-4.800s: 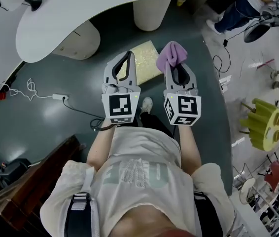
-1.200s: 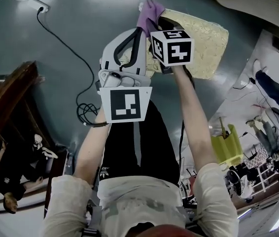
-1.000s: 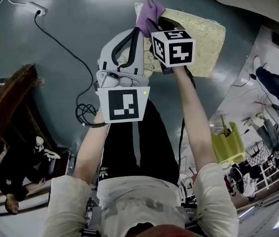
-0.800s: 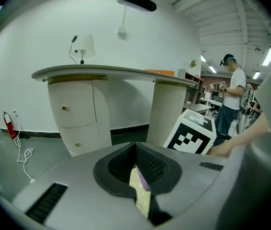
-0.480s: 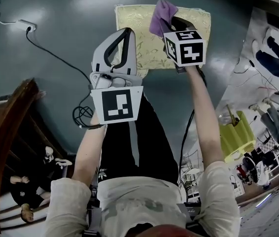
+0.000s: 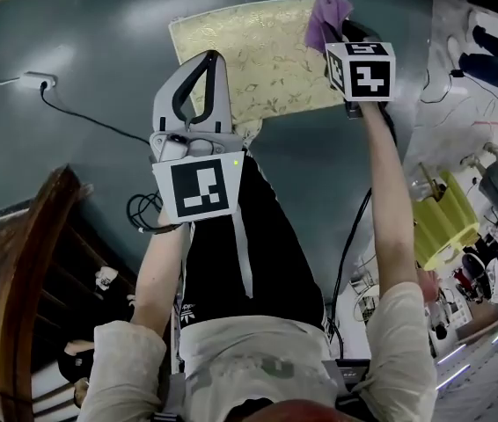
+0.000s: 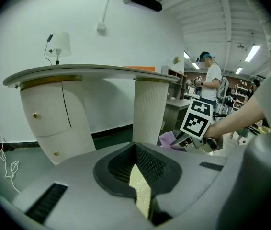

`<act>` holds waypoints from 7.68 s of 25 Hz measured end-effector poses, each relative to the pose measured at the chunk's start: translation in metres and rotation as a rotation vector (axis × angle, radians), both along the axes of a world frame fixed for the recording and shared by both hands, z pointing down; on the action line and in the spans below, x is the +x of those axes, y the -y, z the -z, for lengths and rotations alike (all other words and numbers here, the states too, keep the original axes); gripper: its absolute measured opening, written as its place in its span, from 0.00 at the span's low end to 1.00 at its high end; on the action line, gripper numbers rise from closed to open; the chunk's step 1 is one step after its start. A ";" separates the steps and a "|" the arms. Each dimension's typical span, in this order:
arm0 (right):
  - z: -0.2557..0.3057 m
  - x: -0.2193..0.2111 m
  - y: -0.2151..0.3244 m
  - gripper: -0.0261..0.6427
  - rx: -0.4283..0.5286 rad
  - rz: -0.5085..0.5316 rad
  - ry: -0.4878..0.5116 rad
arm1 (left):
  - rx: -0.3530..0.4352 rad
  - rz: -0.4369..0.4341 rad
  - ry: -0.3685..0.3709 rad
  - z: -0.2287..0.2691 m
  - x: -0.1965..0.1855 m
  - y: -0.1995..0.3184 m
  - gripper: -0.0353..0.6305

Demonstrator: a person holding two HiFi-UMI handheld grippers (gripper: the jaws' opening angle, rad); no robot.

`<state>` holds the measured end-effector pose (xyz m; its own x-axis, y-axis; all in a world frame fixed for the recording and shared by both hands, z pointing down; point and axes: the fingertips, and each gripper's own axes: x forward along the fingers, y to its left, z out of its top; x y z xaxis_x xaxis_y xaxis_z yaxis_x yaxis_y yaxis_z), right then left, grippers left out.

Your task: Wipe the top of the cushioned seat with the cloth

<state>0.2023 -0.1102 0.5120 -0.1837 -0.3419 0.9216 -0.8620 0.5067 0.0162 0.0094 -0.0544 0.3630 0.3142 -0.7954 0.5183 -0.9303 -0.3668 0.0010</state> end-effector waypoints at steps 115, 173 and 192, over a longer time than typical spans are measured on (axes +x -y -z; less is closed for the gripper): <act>-0.006 0.048 -0.067 0.17 -0.089 0.065 -0.083 | 0.006 0.036 0.041 0.003 -0.024 -0.026 0.06; 0.006 -0.226 -0.214 0.17 -0.167 0.204 0.397 | -0.035 0.166 0.111 -0.029 -0.098 -0.074 0.06; -0.009 -0.133 -0.196 0.17 -0.169 0.173 0.216 | -0.034 0.098 0.067 -0.026 -0.064 -0.077 0.06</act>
<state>0.0695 0.0861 0.5210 -0.4229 -0.1343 0.8962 -0.7373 0.6259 -0.2541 -0.0542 0.0225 0.3893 0.1993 -0.8021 0.5630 -0.9602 -0.2745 -0.0511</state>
